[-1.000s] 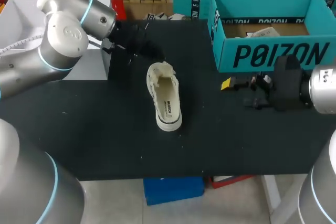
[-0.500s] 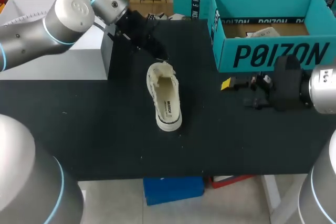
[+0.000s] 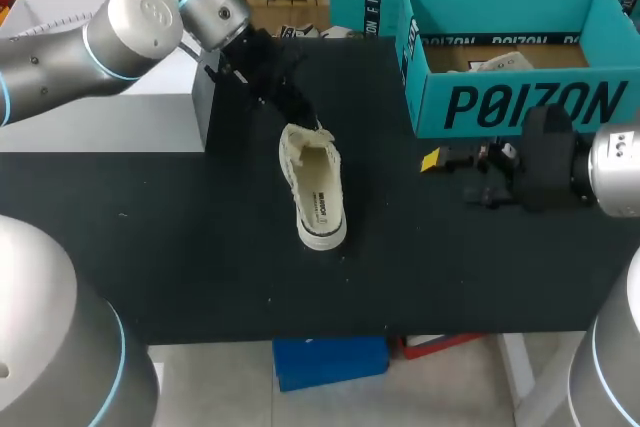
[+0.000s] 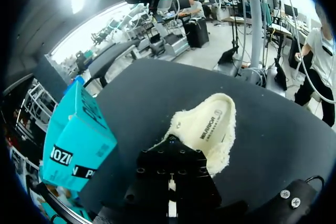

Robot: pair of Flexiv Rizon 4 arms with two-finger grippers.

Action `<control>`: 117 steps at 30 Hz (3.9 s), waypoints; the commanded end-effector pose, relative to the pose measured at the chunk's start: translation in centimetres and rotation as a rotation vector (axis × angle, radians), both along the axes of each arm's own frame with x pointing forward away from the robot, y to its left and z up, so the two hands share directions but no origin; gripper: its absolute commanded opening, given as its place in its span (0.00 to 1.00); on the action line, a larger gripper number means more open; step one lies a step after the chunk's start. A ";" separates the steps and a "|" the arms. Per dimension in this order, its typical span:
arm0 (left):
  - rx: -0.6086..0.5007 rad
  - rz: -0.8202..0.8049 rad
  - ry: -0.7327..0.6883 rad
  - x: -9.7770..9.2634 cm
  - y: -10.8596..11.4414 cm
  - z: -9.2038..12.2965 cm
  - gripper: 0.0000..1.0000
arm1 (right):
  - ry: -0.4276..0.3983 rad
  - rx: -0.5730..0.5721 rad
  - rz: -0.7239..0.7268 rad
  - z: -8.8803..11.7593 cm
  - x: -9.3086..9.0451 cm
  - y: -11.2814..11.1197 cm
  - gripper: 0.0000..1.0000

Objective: Take the shoe out of the shoebox, open the shoe tongue, remove and reinsert the insole, then place the shoe into the shoebox

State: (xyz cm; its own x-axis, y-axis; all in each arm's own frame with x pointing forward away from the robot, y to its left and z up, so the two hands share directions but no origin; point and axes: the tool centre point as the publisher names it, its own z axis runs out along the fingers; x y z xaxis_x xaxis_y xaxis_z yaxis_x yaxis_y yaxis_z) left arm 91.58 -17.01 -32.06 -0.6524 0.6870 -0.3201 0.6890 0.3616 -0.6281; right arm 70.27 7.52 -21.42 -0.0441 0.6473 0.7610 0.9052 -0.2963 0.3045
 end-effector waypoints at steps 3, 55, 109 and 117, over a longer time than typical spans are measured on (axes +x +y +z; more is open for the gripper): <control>0.015 -0.007 0.012 -0.7 -0.2 -0.9 0.00 | 0.001 -0.001 0.000 0.0 0.0 0.1 1.00; 0.047 -0.040 -0.037 -1.4 -1.3 0.6 0.00 | 0.001 -0.001 0.000 0.0 0.0 0.1 1.00; 0.144 0.392 -0.128 -4.4 14.9 5.2 1.00 | 0.001 -0.001 0.000 0.0 0.0 0.1 1.00; 0.122 0.554 -0.129 -4.3 16.9 5.7 1.00 | 0.001 -0.001 0.000 0.0 0.0 0.1 1.00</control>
State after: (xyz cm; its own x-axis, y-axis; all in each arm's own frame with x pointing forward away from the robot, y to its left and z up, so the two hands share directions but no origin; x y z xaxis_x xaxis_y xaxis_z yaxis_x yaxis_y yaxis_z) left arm 88.22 -0.75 -26.49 -0.8931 0.3808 -0.2395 0.4498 0.7493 -0.4860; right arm 70.27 7.52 -21.42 -0.0441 0.6473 0.7610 0.9052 -0.2963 0.3045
